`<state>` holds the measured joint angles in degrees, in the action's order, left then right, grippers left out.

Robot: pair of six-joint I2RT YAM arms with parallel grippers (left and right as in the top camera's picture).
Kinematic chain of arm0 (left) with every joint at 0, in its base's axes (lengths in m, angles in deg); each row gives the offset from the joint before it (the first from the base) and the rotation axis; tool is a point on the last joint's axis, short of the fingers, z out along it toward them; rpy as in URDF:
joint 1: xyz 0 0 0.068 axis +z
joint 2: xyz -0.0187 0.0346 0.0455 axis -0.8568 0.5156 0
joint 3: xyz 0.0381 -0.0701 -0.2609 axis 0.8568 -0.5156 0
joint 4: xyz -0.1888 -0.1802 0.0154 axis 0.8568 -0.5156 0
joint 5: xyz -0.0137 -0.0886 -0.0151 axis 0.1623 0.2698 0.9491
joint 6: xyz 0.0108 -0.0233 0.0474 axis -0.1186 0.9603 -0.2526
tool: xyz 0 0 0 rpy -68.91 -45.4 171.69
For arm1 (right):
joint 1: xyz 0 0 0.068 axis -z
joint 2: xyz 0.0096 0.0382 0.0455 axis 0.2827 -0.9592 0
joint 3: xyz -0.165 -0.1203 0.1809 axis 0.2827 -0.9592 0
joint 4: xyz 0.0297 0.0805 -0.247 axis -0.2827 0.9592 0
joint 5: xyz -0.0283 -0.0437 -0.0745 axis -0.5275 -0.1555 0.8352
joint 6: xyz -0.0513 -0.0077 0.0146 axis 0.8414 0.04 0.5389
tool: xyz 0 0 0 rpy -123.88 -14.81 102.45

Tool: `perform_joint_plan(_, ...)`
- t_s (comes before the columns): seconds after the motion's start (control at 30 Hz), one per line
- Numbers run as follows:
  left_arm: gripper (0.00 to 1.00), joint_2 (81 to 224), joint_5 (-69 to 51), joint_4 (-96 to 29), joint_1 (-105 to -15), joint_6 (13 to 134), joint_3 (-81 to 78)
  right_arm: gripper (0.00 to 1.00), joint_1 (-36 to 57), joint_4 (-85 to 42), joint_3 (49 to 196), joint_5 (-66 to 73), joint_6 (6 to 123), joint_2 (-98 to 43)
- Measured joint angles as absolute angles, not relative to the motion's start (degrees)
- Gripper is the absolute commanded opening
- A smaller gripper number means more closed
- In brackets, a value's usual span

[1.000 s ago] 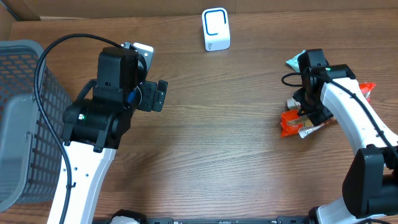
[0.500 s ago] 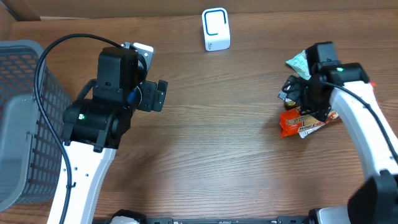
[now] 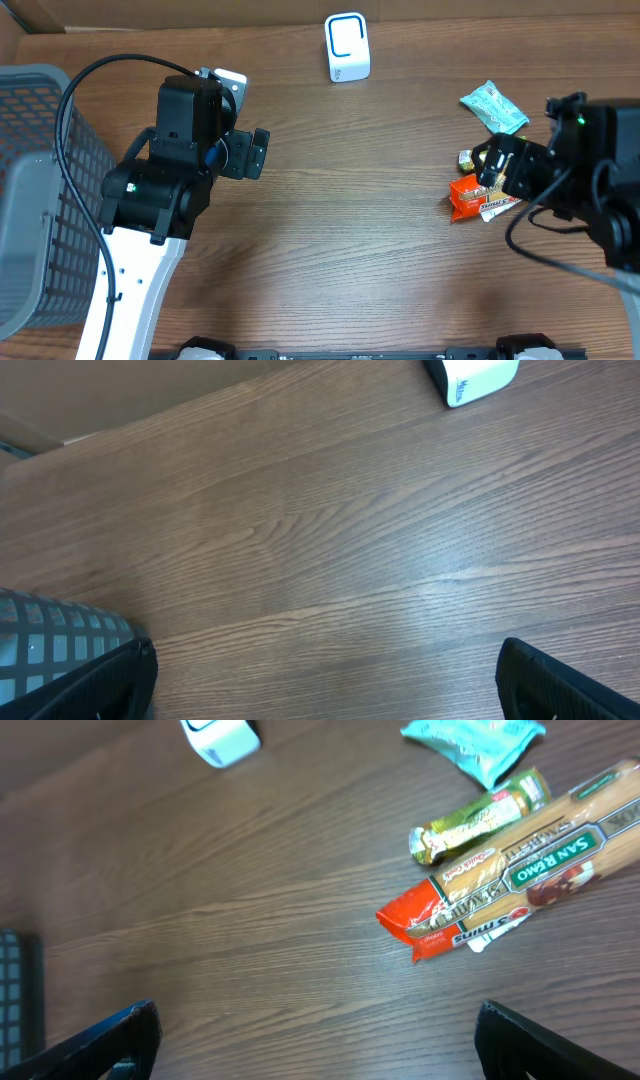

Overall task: Scan the item barcode
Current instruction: 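Open the right gripper and withdraw it down-right from the spaghetti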

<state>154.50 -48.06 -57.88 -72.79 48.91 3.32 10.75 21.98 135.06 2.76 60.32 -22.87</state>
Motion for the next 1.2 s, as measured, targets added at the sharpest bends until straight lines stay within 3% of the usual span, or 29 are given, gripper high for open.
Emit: perform_joint_plan(1.2, 1.0, 154.5, -48.1, -57.9, -72.8, 48.9, 3.3, 1.0, 10.8, 22.1, 135.1, 2.7, 60.4, -19.9)
